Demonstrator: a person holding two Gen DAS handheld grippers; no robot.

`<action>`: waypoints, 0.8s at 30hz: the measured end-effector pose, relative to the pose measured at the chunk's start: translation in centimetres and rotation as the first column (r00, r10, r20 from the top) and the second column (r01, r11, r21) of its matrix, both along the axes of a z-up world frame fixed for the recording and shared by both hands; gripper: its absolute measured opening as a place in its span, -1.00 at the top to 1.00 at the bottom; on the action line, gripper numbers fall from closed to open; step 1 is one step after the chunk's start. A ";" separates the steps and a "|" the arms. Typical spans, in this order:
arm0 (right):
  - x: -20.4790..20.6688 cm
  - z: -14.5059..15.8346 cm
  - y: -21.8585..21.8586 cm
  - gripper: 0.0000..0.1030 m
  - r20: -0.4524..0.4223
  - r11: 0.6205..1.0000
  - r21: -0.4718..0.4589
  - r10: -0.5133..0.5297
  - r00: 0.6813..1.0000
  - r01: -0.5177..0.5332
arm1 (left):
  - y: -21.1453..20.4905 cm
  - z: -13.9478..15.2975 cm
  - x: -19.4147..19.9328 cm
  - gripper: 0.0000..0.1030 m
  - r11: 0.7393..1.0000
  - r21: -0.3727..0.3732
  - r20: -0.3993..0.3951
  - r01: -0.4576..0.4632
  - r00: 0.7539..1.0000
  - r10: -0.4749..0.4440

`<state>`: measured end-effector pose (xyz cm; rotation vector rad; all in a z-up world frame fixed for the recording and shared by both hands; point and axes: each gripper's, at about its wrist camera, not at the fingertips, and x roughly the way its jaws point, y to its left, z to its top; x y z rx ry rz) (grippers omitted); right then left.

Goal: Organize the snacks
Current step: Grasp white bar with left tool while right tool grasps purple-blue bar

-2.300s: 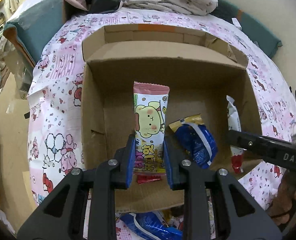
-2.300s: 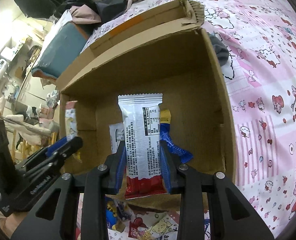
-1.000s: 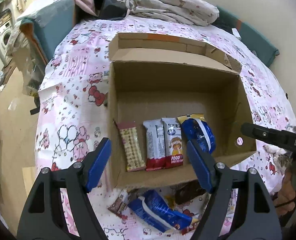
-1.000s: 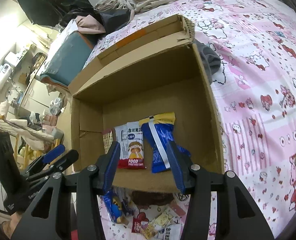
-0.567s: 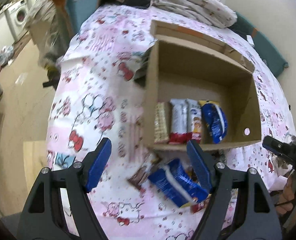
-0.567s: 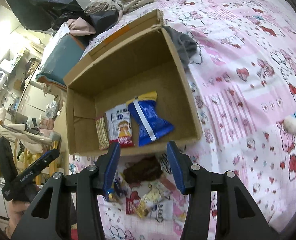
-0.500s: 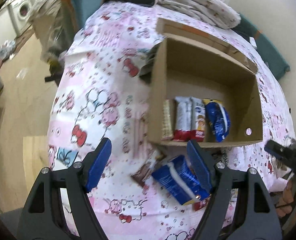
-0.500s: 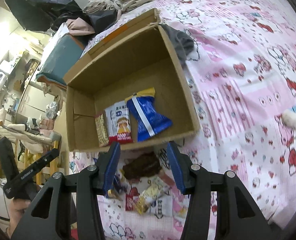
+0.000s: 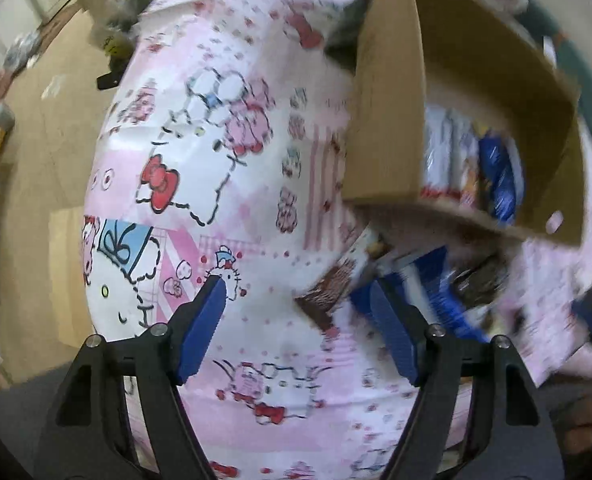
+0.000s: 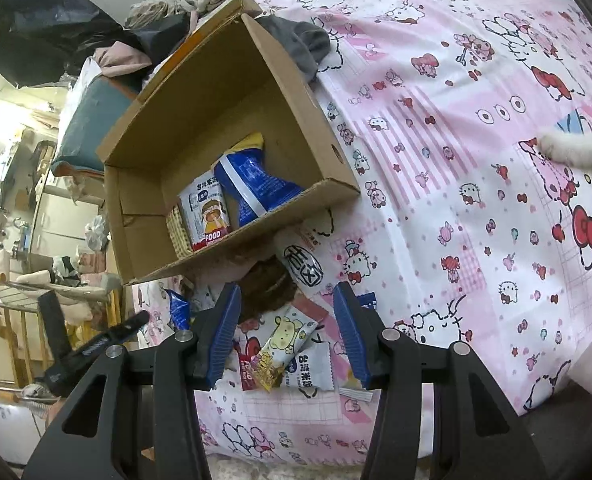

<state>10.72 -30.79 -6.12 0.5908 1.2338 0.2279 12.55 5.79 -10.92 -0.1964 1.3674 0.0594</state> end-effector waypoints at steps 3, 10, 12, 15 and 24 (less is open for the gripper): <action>0.0 -0.3 0.1 0.00 -0.015 1.000 -0.008 0.004 1.000 -0.004 | -1.6 -1.9 0.7 -0.28 0.995 0.033 -0.046 0.092 0.995 -0.091; 0.0 -1.6 -0.2 0.00 -0.076 0.999 -0.042 0.002 0.997 -0.005 | -4.3 -3.3 2.1 0.47 0.976 0.069 -0.051 0.207 0.978 -0.204; -0.1 -2.9 0.1 0.00 -0.129 0.996 -0.086 0.015 0.991 -0.027 | -4.7 -3.4 1.9 0.76 0.972 0.081 -0.066 0.221 0.974 -0.216; -0.3 -5.3 0.6 0.00 -0.224 0.988 -0.138 0.042 0.974 -0.075 | -4.8 -3.3 1.4 0.76 0.972 0.080 -0.085 0.220 0.973 -0.213; -0.3 -7.4 4.6 0.35 -0.268 0.898 -0.348 0.179 0.947 -0.269 | -2.2 -1.4 -1.1 0.76 0.999 0.010 -0.054 0.052 0.997 -0.051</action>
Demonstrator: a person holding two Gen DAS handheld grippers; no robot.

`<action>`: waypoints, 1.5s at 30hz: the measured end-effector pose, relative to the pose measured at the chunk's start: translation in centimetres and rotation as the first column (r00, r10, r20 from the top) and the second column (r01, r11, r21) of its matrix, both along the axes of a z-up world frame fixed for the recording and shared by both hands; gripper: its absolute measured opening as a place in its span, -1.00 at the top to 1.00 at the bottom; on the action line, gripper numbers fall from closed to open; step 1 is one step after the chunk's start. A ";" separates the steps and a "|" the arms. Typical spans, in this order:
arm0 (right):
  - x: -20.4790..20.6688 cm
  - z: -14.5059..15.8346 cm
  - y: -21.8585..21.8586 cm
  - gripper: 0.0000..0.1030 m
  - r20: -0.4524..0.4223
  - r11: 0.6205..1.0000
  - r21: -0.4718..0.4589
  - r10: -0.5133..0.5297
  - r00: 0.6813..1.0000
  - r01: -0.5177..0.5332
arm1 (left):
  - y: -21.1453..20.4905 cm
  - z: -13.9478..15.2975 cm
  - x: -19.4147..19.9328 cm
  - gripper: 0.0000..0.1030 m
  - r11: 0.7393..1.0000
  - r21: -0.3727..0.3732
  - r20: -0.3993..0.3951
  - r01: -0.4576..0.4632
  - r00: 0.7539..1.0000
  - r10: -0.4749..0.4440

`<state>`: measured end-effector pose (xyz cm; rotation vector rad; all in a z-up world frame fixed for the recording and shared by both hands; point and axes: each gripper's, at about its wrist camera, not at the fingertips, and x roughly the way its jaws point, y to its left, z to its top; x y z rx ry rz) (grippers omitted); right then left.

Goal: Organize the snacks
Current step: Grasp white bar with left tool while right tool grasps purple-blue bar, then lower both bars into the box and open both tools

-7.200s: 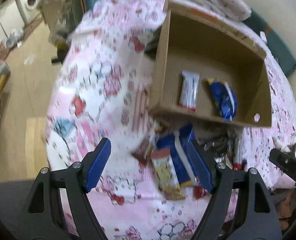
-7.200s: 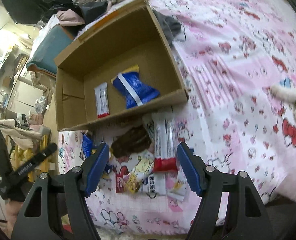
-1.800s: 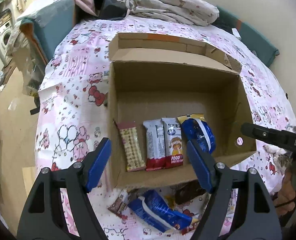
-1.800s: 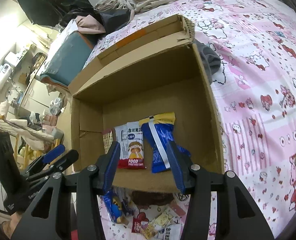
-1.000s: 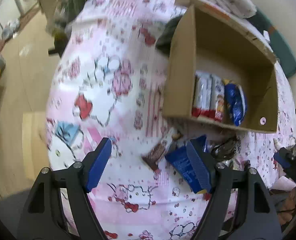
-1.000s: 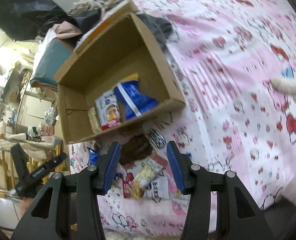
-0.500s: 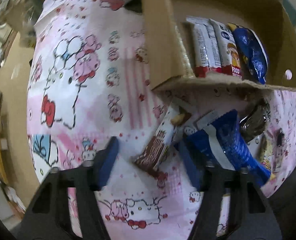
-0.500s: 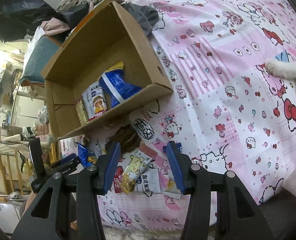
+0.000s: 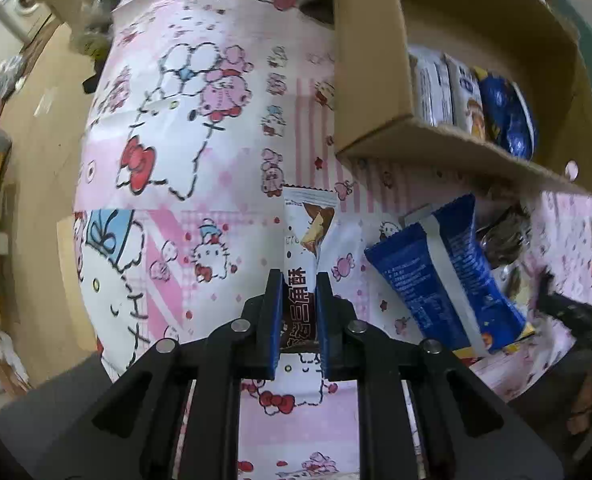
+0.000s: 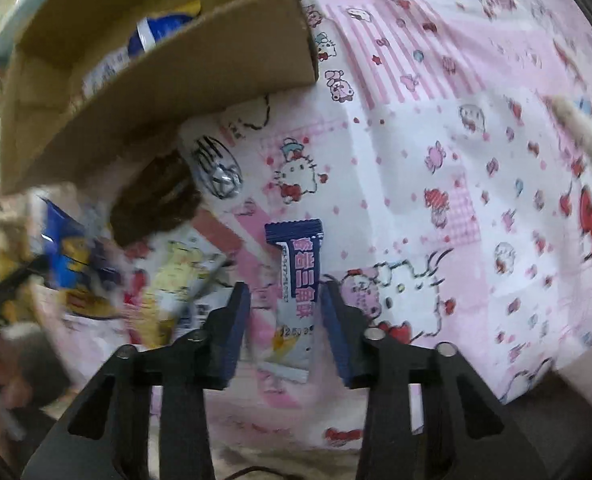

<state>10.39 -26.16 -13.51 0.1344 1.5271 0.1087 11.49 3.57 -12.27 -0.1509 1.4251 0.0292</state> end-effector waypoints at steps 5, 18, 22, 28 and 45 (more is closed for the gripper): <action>0.0 1.3 0.3 0.67 0.057 1.000 0.022 0.009 0.998 -0.010 | 1.2 0.7 -0.4 0.76 0.998 -0.034 0.016 -0.051 0.999 0.052; -0.4 6.7 -1.7 0.67 0.190 0.965 0.259 -0.098 0.977 0.046 | 3.7 6.6 -2.5 0.76 0.989 -0.054 0.253 -0.140 0.956 0.149; -0.2 8.5 -2.5 0.67 0.231 0.935 0.350 -0.142 0.963 0.054 | 4.2 8.6 -2.0 0.76 0.985 -0.065 0.340 -0.158 0.925 0.171; 0.0 11.7 -4.5 0.67 0.319 0.894 0.445 -0.222 0.921 0.061 | 4.0 9.2 -2.5 0.76 0.981 -0.105 0.384 -0.161 0.904 0.189; 4.4 15.3 -5.3 0.66 0.431 0.847 0.529 -0.314 0.846 0.045 | -3.7 14.1 1.2 0.76 0.996 -0.082 0.497 0.021 0.868 0.022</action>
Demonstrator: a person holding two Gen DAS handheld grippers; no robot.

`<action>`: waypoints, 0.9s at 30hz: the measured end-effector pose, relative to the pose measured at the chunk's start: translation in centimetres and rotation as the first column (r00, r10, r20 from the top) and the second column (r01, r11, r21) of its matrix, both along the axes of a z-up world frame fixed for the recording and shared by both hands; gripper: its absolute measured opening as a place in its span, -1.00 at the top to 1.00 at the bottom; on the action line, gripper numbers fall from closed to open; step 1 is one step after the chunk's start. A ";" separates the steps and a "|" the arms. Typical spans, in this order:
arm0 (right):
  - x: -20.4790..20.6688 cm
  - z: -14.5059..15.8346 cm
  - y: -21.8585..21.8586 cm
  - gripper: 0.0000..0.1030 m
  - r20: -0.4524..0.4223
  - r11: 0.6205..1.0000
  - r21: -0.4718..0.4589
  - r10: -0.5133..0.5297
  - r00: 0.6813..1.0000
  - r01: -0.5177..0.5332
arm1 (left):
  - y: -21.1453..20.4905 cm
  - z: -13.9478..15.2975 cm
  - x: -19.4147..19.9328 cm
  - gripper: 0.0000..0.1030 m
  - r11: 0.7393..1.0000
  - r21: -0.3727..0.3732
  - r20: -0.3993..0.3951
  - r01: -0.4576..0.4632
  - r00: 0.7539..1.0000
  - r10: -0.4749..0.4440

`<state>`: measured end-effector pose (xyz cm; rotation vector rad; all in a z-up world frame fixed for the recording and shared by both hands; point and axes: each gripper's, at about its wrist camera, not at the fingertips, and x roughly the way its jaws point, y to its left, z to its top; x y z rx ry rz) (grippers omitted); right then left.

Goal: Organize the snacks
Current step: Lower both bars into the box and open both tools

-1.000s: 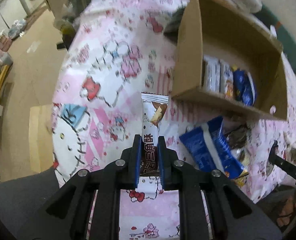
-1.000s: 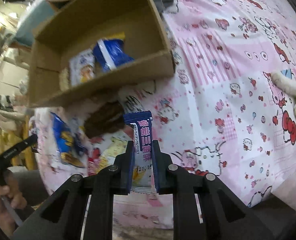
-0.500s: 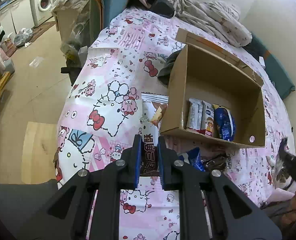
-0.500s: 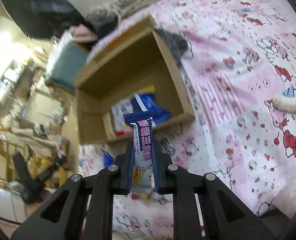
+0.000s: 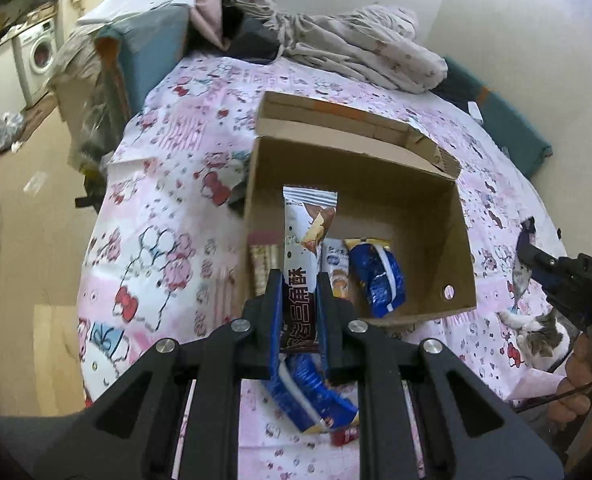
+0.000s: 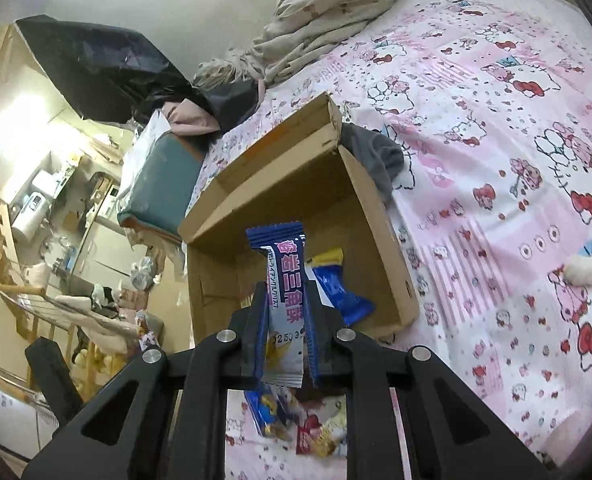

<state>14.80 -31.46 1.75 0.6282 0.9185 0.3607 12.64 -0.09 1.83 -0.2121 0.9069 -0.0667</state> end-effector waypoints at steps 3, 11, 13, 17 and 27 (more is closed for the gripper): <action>1.0 0.1 0.4 0.66 0.009 1.000 -0.022 0.012 1.000 -0.012 | -1.0 0.3 1.4 0.76 1.000 0.022 -0.006 0.001 1.000 -0.001; 4.3 -1.5 2.0 0.66 -0.016 0.997 -0.062 0.051 0.999 -0.052 | -3.1 -0.6 4.7 0.76 0.997 0.080 -0.020 0.009 1.000 -0.007; 5.1 -2.4 2.6 0.66 -0.041 0.995 -0.074 0.062 0.997 -0.064 | -3.4 -1.2 5.3 0.76 0.995 0.098 -0.030 0.007 1.000 -0.004; 6.3 -4.0 3.7 0.66 -0.083 0.991 -0.095 0.083 0.993 -0.090 | -3.7 -2.3 6.5 0.76 0.994 0.112 -0.051 0.006 0.999 -0.001; 6.9 -5.8 5.5 0.65 -0.133 0.983 -0.130 0.115 0.984 -0.132 | -3.7 -4.7 8.2 0.75 0.992 0.124 -0.092 -0.002 0.996 0.014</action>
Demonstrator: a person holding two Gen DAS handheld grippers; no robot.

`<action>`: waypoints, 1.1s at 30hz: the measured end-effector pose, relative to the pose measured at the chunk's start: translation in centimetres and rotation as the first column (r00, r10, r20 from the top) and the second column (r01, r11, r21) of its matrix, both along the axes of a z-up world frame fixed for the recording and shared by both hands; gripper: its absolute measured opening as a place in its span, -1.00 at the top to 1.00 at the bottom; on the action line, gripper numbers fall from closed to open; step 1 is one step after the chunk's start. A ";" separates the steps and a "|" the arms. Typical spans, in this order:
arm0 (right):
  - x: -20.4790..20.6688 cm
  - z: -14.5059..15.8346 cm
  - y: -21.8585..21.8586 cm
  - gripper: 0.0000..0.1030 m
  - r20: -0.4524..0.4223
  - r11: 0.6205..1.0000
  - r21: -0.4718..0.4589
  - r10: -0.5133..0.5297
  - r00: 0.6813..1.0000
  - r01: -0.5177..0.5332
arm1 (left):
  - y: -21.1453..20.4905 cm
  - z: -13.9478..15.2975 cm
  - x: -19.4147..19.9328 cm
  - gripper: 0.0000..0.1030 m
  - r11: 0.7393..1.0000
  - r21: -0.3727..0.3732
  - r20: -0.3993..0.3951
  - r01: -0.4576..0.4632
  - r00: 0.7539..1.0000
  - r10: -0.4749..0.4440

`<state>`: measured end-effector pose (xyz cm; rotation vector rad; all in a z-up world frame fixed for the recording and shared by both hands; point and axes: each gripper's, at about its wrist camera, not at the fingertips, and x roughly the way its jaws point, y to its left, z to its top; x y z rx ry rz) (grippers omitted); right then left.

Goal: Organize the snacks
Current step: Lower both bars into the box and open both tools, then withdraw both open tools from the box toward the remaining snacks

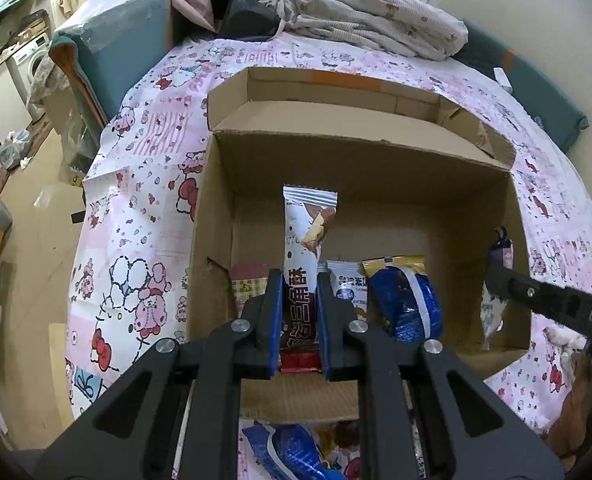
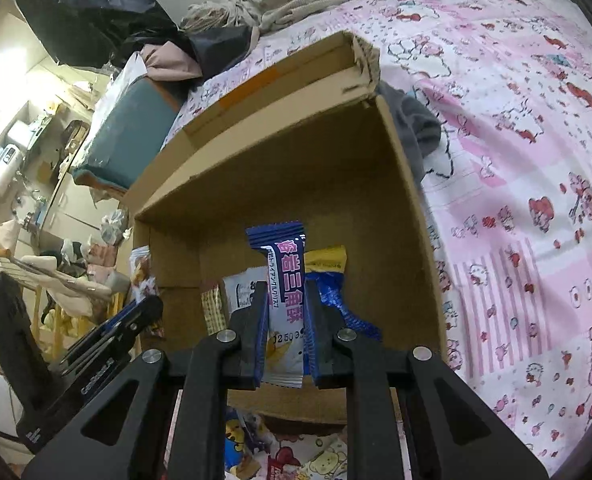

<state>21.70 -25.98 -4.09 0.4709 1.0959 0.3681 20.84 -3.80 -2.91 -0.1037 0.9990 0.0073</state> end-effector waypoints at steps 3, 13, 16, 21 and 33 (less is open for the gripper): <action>-0.1 -0.2 0.1 0.64 -0.006 1.000 -0.002 0.000 1.000 0.000 | -0.2 -0.4 0.3 0.74 1.000 -0.003 -0.008 0.001 1.000 -0.001; -0.2 0.3 0.2 0.60 0.011 1.000 0.016 -0.003 1.000 0.003 | -0.6 -0.5 0.7 0.73 1.000 0.008 -0.018 0.011 1.000 -0.011; -0.3 0.6 0.3 0.59 0.029 1.000 0.018 -0.001 1.000 0.001 | -0.4 -0.3 0.7 0.71 1.000 -0.001 -0.023 0.012 1.000 -0.012; -0.4 1.2 0.3 0.37 0.045 1.000 0.014 -0.006 0.999 0.005 | -0.1 0.4 0.5 0.22 1.000 -0.002 -0.018 0.007 1.000 -0.007; -0.8 2.2 -0.6 -0.47 0.077 0.998 0.051 -0.052 0.996 0.048 | 0.7 1.7 -0.4 -0.47 1.000 0.013 -0.027 -0.023 0.999 0.024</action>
